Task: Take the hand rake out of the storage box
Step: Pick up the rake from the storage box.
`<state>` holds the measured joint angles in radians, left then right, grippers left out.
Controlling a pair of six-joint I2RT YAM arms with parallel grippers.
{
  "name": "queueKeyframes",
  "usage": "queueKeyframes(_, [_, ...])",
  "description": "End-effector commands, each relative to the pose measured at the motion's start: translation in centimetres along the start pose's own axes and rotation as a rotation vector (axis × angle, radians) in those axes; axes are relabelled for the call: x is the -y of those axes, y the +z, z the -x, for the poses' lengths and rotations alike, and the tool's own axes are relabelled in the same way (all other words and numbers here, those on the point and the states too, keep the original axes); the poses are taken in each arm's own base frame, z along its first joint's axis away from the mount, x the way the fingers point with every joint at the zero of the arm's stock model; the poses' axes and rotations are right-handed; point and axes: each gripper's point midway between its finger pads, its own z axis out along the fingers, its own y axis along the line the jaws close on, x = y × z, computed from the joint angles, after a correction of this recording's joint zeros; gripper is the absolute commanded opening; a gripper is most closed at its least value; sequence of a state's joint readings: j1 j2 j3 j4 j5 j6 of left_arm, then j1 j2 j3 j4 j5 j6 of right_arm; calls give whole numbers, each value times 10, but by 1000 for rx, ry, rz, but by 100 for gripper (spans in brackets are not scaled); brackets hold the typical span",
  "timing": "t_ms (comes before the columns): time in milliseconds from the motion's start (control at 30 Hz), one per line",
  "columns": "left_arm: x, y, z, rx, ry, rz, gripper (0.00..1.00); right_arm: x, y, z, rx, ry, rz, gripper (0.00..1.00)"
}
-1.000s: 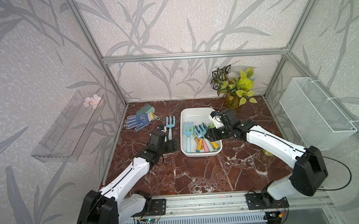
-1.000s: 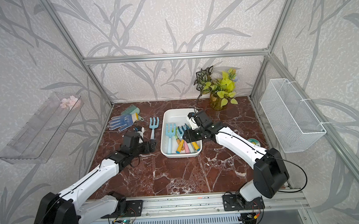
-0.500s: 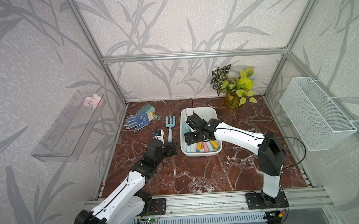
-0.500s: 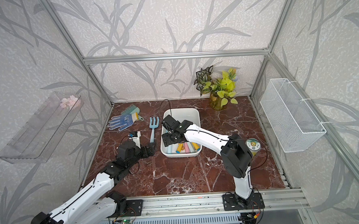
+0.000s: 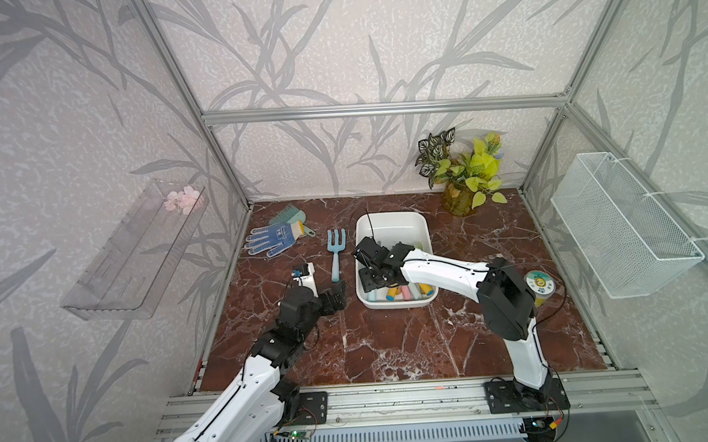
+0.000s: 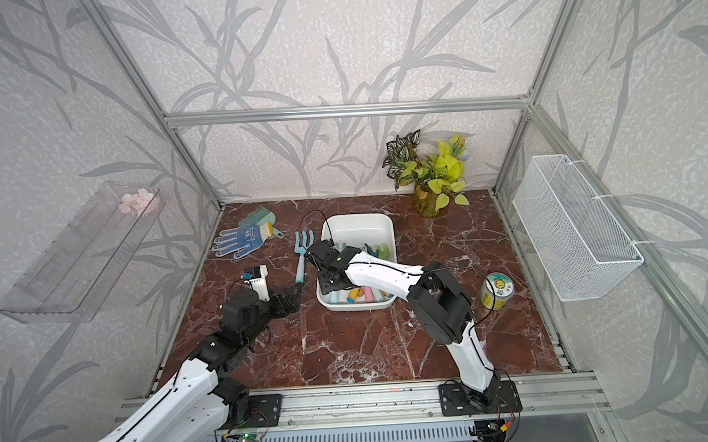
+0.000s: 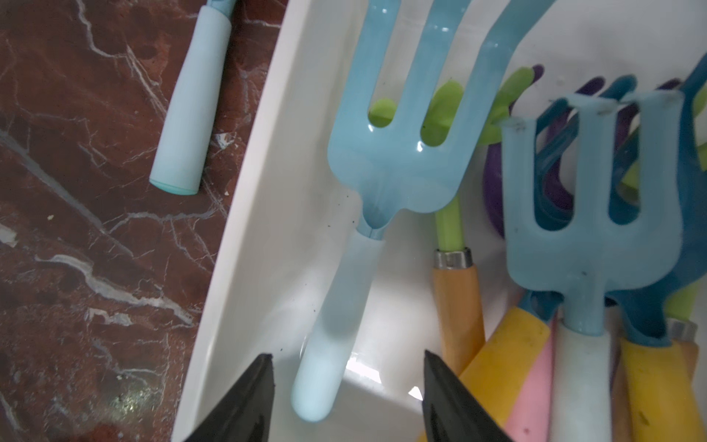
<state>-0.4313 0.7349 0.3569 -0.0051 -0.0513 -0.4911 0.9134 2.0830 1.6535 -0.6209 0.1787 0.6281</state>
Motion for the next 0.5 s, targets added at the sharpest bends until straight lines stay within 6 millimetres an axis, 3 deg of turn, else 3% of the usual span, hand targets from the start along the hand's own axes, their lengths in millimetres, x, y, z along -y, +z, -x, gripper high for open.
queueKeyframes(0, [-1, 1, 2, 15, -5, 7, 100, 0, 7, 15, 52, 45, -25, 60])
queueKeyframes(200, [-1, 2, 1, 6, -3, 7, 99, 5, 24, 21, 57, 81, -25, 56])
queueKeyframes(367, [-1, 4, 0, -3, -1, 11, 99, 12, 35, 25, 61, 117, -13, 45])
queueKeyframes(467, [0, 5, 1, -2, -1, 10, 99, 15, 42, 27, 58, 131, -5, 45])
